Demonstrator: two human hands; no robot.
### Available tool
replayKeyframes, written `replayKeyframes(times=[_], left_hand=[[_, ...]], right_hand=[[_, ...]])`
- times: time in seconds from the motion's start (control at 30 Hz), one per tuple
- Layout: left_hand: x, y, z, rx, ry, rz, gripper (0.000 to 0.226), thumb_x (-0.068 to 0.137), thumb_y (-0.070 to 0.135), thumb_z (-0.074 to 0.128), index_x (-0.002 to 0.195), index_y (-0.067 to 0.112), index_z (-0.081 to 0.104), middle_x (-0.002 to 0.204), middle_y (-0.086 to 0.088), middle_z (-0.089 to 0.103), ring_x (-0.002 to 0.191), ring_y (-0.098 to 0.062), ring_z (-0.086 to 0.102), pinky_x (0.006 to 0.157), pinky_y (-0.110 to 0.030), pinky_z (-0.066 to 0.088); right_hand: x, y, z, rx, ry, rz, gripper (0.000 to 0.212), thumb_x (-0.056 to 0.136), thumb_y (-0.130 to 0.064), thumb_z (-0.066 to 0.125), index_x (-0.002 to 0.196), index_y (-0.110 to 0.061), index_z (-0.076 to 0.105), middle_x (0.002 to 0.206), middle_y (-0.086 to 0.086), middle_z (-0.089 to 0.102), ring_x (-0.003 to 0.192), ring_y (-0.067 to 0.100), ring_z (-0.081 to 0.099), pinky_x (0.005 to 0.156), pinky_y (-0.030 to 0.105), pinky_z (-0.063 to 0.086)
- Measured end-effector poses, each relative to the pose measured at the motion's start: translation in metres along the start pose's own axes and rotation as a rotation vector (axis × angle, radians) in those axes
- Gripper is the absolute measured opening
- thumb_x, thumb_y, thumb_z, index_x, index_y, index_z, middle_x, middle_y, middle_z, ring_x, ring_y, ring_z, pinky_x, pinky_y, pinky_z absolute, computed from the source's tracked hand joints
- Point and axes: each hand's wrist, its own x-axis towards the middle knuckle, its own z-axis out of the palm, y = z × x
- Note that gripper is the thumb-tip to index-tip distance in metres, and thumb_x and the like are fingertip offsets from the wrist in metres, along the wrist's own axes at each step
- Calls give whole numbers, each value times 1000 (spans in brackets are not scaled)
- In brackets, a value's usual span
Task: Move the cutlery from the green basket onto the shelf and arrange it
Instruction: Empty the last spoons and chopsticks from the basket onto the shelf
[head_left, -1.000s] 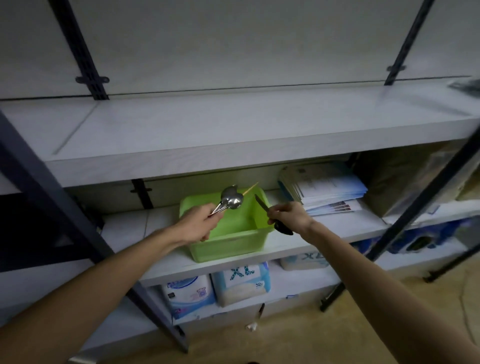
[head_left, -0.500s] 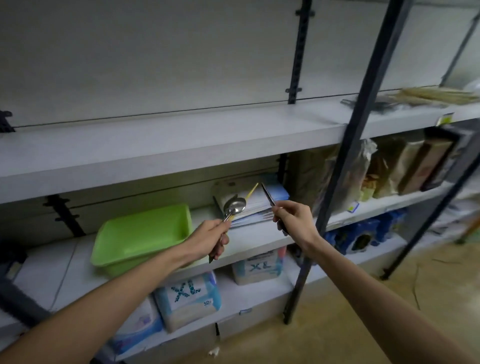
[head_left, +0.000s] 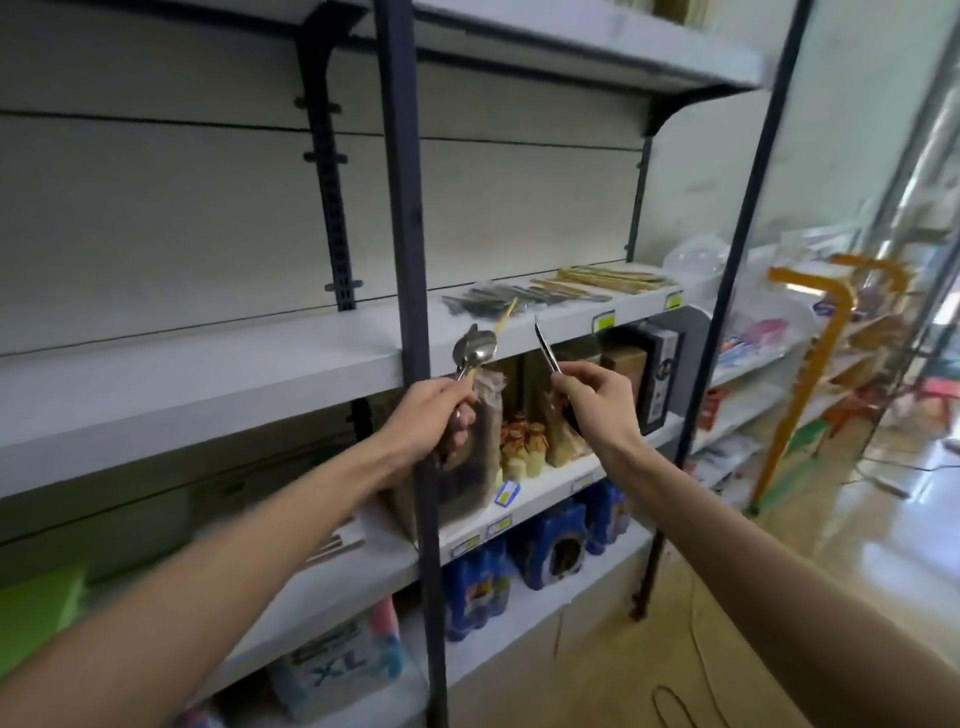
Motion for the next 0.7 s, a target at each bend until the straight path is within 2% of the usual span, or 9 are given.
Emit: replayKeyframes(times=[0.07, 0.2, 0.33, 0.47, 0.53, 0.63, 0.7], left_hand=[[34, 18, 18, -15, 23, 3, 26, 106, 28, 49, 88, 11, 55, 56, 1, 49, 41, -13, 44, 39, -21, 35], [99, 43, 33, -5, 77, -15, 20, 104, 22, 50, 88, 12, 56, 55, 1, 51, 42, -13, 45, 39, -22, 37], [171, 57, 43, 31, 136, -24, 24, 105, 21, 48, 83, 12, 54, 61, -4, 50, 39, -12, 45, 38, -20, 38], [249, 62, 48, 78, 182, -62, 25, 100, 13, 53, 75, 10, 54, 62, -7, 53, 41, -15, 50, 39, -21, 40], [290, 63, 44, 113, 205, -108, 24, 97, 9, 53, 74, 9, 55, 63, -8, 55, 45, -18, 52, 38, -22, 39], [344, 65, 39, 170, 246, -118, 24, 96, 7, 48, 73, 11, 56, 60, -4, 57, 43, -15, 53, 43, -23, 41], [370, 64, 37, 183, 266, -122, 24, 96, 9, 49, 73, 12, 55, 55, 0, 58, 42, -13, 55, 44, -22, 43]], right_hand=[[33, -10, -20, -8, -11, 25, 12, 96, -13, 64, 102, -9, 74, 70, 4, 70, 55, 11, 58, 50, 21, 47], [89, -17, -42, -26, 23, 76, 13, 95, -14, 67, 105, -8, 73, 79, 9, 76, 63, 14, 67, 63, 25, 56], [134, -22, -53, 5, -61, 129, 14, 96, -12, 67, 107, -5, 71, 87, 13, 76, 61, 10, 69, 54, 18, 54], [200, -26, -59, -115, -159, 138, 14, 95, -15, 69, 104, -5, 73, 89, 11, 77, 61, 10, 70, 53, 18, 55], [239, -28, -56, -174, -189, 142, 14, 92, -14, 72, 99, -2, 75, 89, 13, 78, 67, 16, 72, 59, 23, 59], [294, -22, -46, -234, -202, 121, 13, 88, -12, 76, 92, 1, 78, 87, 15, 78, 72, 23, 72, 74, 35, 64], [326, -12, -36, -270, -229, 102, 14, 88, -11, 76, 93, 1, 79, 84, 12, 78, 66, 16, 69, 66, 27, 61]])
